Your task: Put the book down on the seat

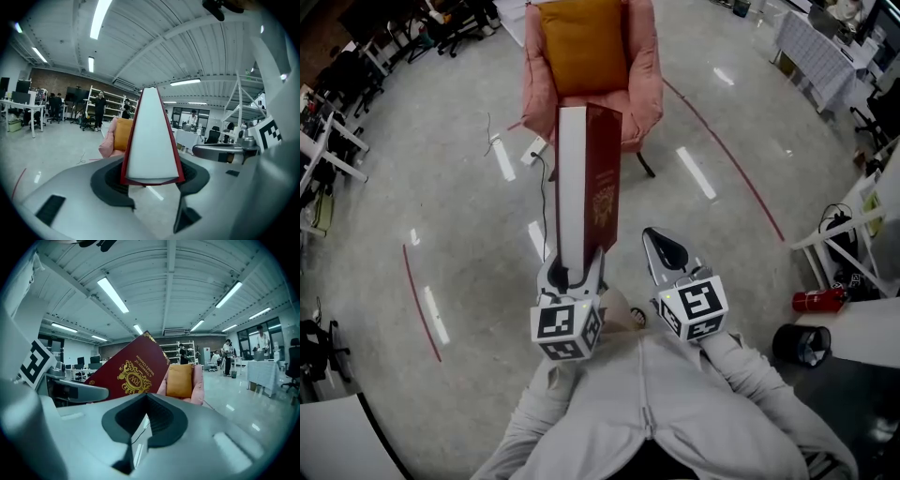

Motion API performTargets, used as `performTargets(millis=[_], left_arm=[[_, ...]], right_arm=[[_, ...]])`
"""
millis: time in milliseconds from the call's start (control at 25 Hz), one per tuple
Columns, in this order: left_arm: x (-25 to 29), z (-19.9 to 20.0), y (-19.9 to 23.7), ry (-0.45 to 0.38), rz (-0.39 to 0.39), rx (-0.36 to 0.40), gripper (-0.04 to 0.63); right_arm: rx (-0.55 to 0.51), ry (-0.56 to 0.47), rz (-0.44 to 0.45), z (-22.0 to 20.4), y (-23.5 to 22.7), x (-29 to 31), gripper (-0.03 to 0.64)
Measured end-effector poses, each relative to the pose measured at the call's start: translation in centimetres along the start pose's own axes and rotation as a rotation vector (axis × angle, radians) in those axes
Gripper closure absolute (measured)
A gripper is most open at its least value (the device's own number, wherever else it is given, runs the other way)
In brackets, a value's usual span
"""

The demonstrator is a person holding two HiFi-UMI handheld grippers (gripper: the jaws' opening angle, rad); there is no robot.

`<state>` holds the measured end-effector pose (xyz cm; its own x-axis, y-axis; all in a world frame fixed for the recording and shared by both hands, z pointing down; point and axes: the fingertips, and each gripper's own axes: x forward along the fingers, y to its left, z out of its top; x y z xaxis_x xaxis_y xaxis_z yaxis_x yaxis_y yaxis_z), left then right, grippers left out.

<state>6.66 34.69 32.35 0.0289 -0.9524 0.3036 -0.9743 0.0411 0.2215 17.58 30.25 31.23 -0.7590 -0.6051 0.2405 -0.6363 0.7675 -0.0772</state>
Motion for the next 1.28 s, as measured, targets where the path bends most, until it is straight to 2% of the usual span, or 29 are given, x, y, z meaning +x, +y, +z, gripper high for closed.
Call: performTargets(millis=[520, 1280], left_arm=[[4.3, 1.4, 0.5, 0.001, 0.0, -0.021, 0.35], [17.6, 6.1, 6.1, 0.019, 0.009, -0.051, 0.35]], right_arm=[[0.026, 0.044, -0.023, -0.9, -3.3, 2.5, 0.617], [0.031, 0.096, -0.042, 1.3, -10.8, 14.9, 0.617]])
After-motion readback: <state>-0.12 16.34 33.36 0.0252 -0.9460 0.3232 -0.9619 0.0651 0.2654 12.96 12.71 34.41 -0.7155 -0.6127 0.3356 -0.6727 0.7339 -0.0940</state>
